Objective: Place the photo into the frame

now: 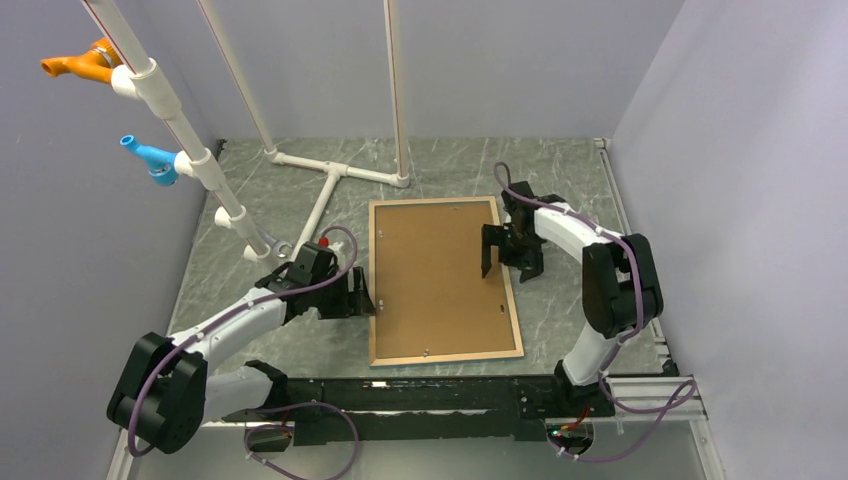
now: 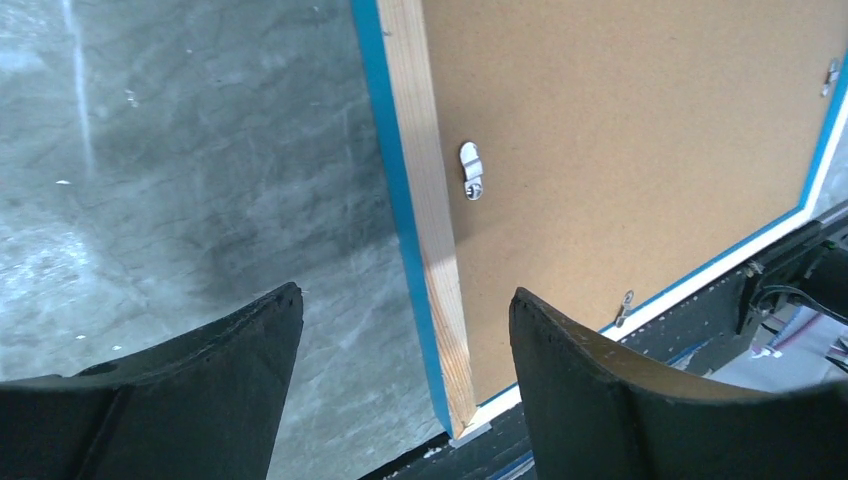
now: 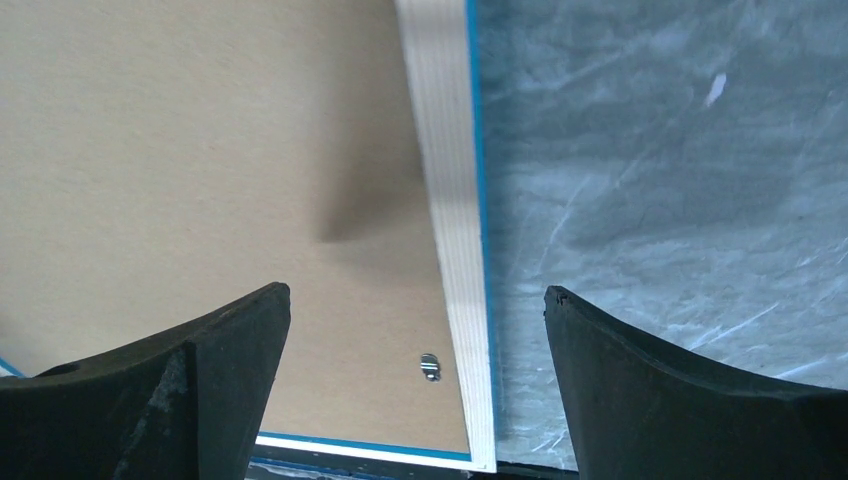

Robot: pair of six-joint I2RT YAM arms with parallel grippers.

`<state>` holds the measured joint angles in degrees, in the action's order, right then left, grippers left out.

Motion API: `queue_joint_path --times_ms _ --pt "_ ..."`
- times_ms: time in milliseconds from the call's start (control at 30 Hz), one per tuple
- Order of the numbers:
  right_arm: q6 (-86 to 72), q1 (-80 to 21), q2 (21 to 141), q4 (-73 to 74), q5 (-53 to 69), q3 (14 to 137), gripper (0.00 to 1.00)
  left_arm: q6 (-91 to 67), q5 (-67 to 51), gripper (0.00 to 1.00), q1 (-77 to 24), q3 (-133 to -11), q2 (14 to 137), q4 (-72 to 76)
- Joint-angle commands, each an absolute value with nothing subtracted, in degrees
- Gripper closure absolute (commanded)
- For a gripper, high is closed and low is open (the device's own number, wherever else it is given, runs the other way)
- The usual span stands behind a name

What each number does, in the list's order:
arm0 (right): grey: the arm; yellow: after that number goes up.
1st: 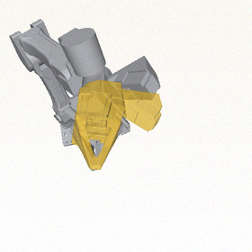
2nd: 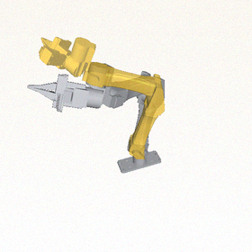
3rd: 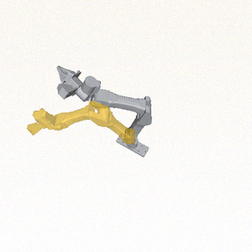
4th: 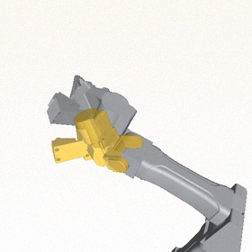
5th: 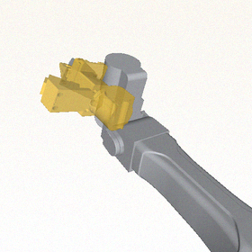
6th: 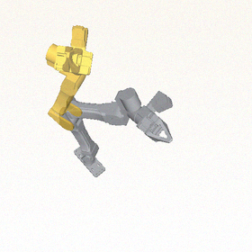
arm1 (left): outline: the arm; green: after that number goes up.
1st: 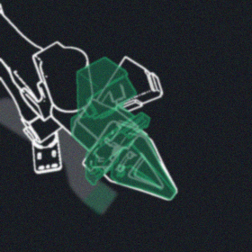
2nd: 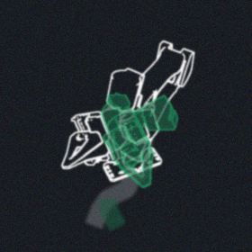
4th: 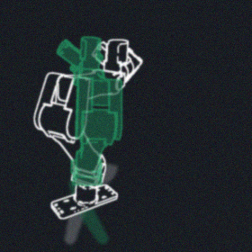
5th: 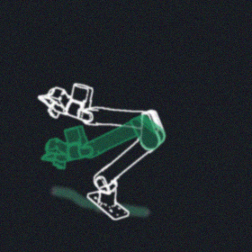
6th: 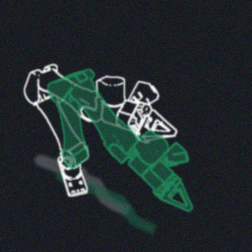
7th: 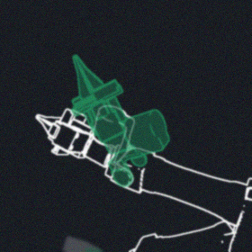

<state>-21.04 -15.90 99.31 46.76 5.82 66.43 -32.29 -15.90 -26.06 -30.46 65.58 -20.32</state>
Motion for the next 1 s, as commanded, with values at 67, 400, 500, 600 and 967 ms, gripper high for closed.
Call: queue_joint_path --times_ms 67,400,500,600,967 --pt "-22.5 -14.9 94.6 42.3 8.3 60.1 0.0 -34.2 -21.8 0.21 -26.0 -28.6 65.4 -14.2" --pt "-22.7 -15.0 91.8 39.7 12.7 54.3 0.0 -35.1 -10.5 0.21 -36.9 -32.8 59.0 -22.4" --pt "-22.9 -15.0 91.6 39.1 13.4 53.5 0.01 -36.1 -7.5 0.24 -42.7 -34.6 58.1 -22.5" --pt "-22.8 -15.0 91.8 38.3 14.1 52.9 0.03 -38.1 -8.6 0.31 -47.4 -35.3 59.2 -18.9" --pt "-22.1 -15.0 91.6 38.2 14.2 51.7 0.05 -44.3 -3.0 0.58 -65.2 -45.5 76.0 -12.1"
